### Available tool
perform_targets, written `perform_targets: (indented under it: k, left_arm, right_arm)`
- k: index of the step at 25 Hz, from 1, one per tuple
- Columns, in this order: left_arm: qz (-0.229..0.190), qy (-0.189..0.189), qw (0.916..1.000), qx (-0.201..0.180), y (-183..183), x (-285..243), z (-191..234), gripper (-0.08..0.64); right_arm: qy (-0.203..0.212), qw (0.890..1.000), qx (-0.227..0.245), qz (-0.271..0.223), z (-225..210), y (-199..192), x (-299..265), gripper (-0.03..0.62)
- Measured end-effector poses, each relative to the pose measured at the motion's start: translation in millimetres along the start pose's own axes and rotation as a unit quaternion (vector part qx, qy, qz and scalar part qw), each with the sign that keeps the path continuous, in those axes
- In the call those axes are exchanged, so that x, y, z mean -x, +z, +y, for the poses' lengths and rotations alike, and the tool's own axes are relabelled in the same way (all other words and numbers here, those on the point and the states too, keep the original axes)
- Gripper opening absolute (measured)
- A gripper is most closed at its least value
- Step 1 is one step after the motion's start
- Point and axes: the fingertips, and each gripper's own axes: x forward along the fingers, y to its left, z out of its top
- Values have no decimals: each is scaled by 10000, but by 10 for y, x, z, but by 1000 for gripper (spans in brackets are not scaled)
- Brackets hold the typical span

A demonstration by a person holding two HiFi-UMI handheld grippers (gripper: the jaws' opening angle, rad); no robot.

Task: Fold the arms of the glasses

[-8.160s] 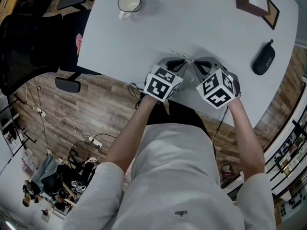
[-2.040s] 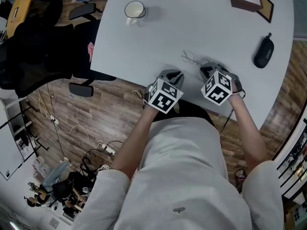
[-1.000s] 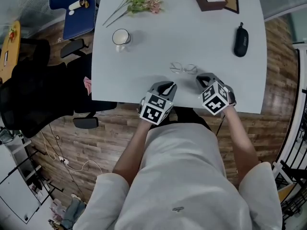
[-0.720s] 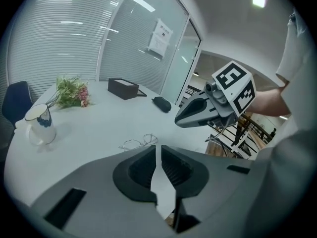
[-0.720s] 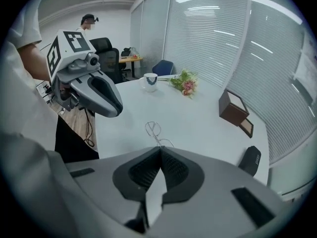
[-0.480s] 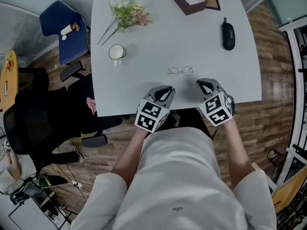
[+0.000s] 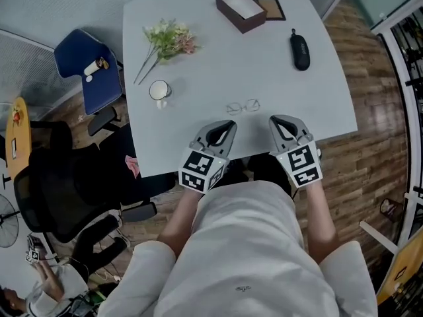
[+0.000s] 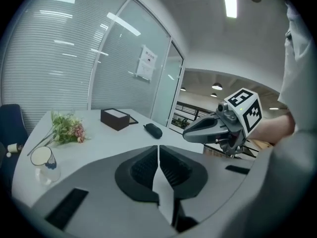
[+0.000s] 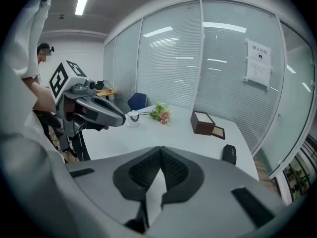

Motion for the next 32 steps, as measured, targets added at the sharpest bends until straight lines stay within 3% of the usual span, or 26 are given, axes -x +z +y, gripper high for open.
perform_targets:
  k: [8, 16, 32]
  left_arm:
    - [-833, 232, 9962, -126, 573, 267, 69, 26]
    - [-1036, 300, 9939, -220, 837, 470, 180, 26]
    - [-1089, 389, 9932, -92, 750, 589, 125, 26]
  right_arm:
    - [-372, 9974, -292, -536, -116, 306, 370, 5]
    - [-578, 9921, -518, -987, -232, 599, 508, 5]
    - [-518, 9908, -388, -1189, -173, 757, 644, 5]
